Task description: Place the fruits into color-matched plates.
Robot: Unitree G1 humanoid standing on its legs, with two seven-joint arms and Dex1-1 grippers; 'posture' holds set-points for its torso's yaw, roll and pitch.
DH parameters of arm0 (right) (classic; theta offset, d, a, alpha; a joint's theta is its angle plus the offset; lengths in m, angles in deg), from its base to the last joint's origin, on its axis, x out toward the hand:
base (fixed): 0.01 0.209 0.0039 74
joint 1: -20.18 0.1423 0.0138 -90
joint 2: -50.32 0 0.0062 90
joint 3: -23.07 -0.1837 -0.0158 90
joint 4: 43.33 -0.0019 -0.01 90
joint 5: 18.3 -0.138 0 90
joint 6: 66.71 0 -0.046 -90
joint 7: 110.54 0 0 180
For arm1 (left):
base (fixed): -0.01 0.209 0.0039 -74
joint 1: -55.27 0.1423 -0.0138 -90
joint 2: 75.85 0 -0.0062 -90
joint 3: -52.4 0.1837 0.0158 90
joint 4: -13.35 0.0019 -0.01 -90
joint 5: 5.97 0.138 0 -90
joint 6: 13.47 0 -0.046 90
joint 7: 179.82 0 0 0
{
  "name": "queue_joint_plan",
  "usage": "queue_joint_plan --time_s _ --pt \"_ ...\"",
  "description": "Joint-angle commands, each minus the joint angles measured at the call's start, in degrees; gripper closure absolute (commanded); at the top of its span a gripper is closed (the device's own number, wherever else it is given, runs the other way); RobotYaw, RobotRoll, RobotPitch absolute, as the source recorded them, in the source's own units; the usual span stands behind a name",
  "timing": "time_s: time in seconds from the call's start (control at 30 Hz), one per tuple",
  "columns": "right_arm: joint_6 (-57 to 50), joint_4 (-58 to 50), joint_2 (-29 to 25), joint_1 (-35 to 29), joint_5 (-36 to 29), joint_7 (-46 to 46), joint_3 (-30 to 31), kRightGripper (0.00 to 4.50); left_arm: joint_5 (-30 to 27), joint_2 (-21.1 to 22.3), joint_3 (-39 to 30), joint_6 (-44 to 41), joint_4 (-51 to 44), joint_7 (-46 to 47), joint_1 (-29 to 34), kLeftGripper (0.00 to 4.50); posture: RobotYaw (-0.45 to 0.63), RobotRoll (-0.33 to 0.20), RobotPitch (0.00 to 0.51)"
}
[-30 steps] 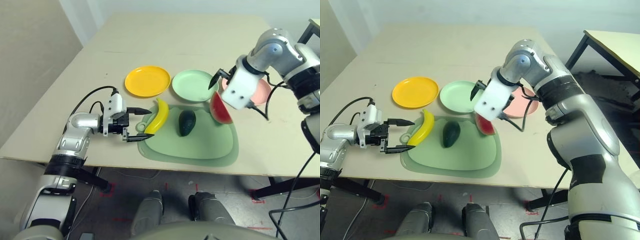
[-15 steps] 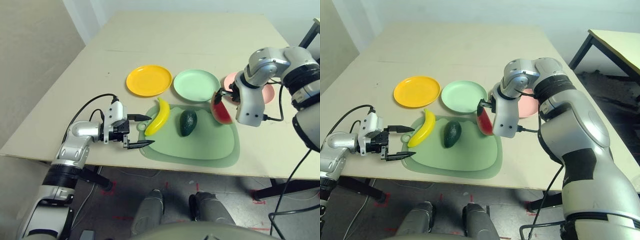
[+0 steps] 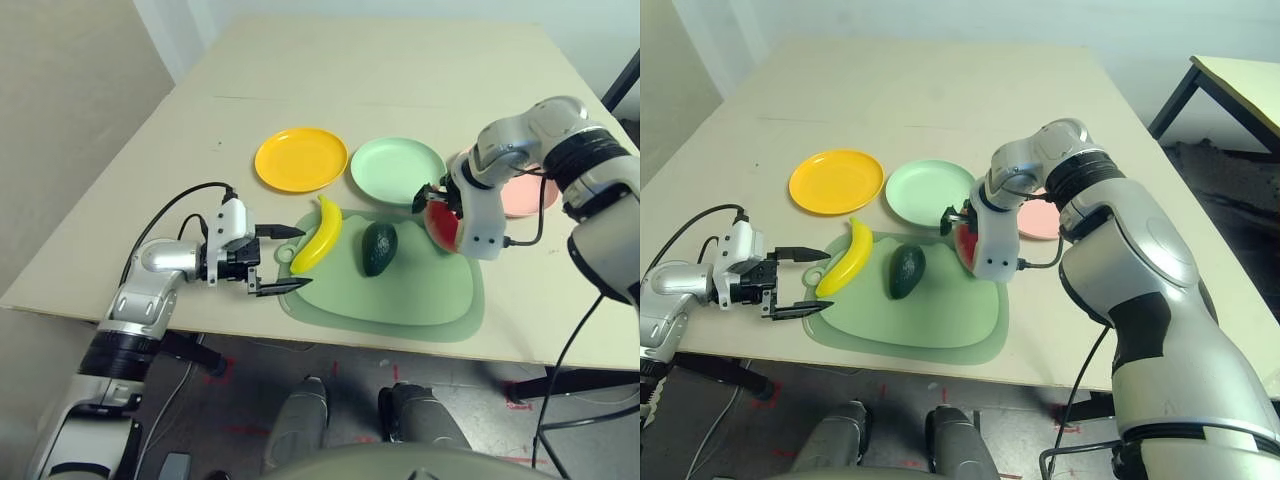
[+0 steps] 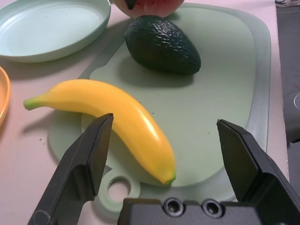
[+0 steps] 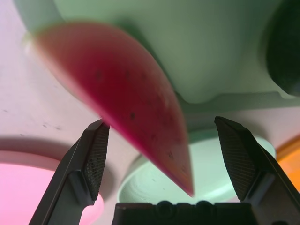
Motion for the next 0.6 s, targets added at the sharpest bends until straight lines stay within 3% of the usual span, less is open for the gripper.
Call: queue_joint_plan --time_s 0.03,0.37,0.6 --pt "0.5 0.7 -0.1 0.7 0.7 1.2 1.1 0.03 -0.2 0.3 -0.5 -0.2 0.3 -0.4 -0.2 0.0 0.11 0.0 0.13" --pt "0.2 1.9 0.2 0.5 2.1 2.7 2.3 0.03 -0.4 0.4 -0.4 -0.5 -0.3 -0.2 0.0 0.0 0.12 0.0 0.137" --pt "-0.4 5.8 1.1 0.3 -1.8 -2.5 0.8 0.03 -0.5 0.3 -0.4 -0.6 -0.6 -0.1 0.2 0.0 0.11 0.0 0.136"
